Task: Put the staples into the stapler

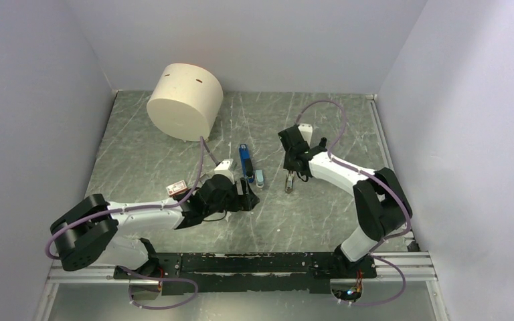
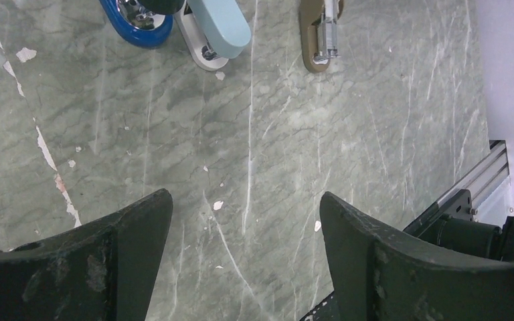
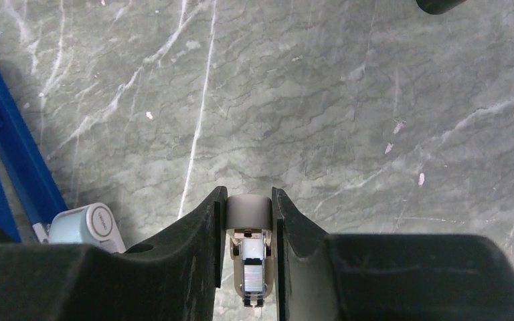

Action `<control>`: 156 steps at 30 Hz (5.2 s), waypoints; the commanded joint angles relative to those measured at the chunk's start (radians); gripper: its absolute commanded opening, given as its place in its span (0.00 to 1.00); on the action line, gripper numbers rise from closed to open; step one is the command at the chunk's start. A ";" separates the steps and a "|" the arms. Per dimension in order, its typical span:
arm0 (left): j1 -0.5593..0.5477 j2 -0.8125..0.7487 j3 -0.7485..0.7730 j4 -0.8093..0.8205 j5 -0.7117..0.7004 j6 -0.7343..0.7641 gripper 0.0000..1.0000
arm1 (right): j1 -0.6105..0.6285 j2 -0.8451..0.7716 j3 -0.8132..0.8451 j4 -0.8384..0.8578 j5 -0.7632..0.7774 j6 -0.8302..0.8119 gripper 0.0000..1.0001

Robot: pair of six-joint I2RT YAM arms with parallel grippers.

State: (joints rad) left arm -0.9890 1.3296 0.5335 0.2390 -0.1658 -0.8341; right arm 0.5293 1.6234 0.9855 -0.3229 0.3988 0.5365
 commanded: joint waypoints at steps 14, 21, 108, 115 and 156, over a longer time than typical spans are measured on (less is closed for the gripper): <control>-0.006 0.071 0.000 0.120 0.032 -0.074 0.95 | 0.054 -0.189 -0.097 -0.022 -0.092 0.068 0.21; -0.022 0.173 0.029 0.215 0.088 -0.092 0.75 | 0.125 -0.201 -0.126 -0.055 -0.086 0.119 0.21; -0.140 0.514 0.133 0.201 0.084 -0.172 0.15 | 0.244 -0.225 -0.143 -0.189 -0.137 0.155 0.18; -0.134 0.525 0.133 0.203 0.092 -0.178 0.15 | 0.270 -0.224 -0.178 -0.199 -0.140 0.185 0.17; -0.110 0.525 0.141 0.168 0.059 -0.166 0.13 | 0.344 -0.279 -0.252 -0.312 -0.200 0.226 0.15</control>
State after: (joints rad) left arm -1.1084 1.8057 0.6815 0.5201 -0.0402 -1.0439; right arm 0.8421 1.3384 0.7792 -0.4786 0.3584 0.7143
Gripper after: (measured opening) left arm 0.134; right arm 0.298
